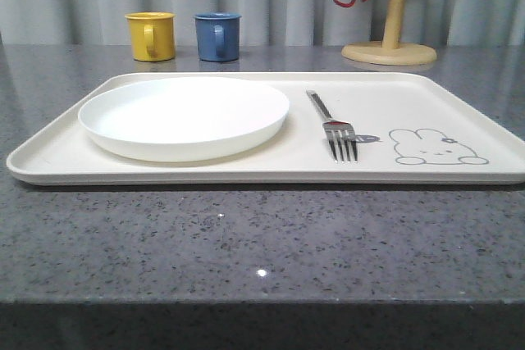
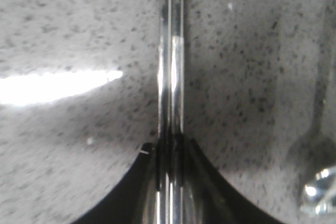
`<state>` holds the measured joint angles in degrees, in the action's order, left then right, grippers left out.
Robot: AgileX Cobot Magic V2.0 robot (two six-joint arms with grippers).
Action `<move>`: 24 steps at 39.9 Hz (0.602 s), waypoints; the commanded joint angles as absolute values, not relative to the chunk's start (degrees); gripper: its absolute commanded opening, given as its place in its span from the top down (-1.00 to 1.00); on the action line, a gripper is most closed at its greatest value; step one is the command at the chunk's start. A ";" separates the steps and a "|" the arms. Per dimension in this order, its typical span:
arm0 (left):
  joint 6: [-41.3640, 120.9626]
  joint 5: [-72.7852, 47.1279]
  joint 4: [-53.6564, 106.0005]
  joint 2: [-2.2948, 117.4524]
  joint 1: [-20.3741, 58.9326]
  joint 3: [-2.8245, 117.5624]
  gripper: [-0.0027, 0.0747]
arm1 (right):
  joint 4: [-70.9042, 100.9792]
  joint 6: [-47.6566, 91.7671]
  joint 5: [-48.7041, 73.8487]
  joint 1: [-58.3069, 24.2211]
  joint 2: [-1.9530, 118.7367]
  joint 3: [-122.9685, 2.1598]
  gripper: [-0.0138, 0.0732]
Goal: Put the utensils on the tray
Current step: 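Grasp the silver chopsticks with the right gripper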
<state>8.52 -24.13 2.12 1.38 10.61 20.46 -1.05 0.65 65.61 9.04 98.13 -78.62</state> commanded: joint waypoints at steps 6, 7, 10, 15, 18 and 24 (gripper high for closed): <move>8.09 -18.98 2.65 1.96 10.70 21.83 0.98 | -0.81 -5.17 70.69 4.18 88.00 -83.57 0.75; 8.09 -18.98 2.65 1.96 10.70 21.83 0.98 | -0.81 -5.60 71.35 2.90 87.69 -83.82 0.75; 8.09 -18.98 2.65 1.96 10.70 21.83 0.98 | -0.81 -7.24 73.71 -0.53 87.30 -84.85 0.75; 8.09 -18.98 2.65 1.96 10.70 21.83 0.98 | -0.68 -10.10 74.27 -7.39 87.83 -84.99 0.75; 8.09 -18.98 2.65 1.96 10.70 21.83 0.98 | -0.62 -12.62 73.52 -11.33 88.65 -84.99 0.75; 8.09 -18.98 2.65 1.96 10.70 21.83 0.98 | 0.00 -16.80 71.34 -18.03 90.78 -84.99 0.75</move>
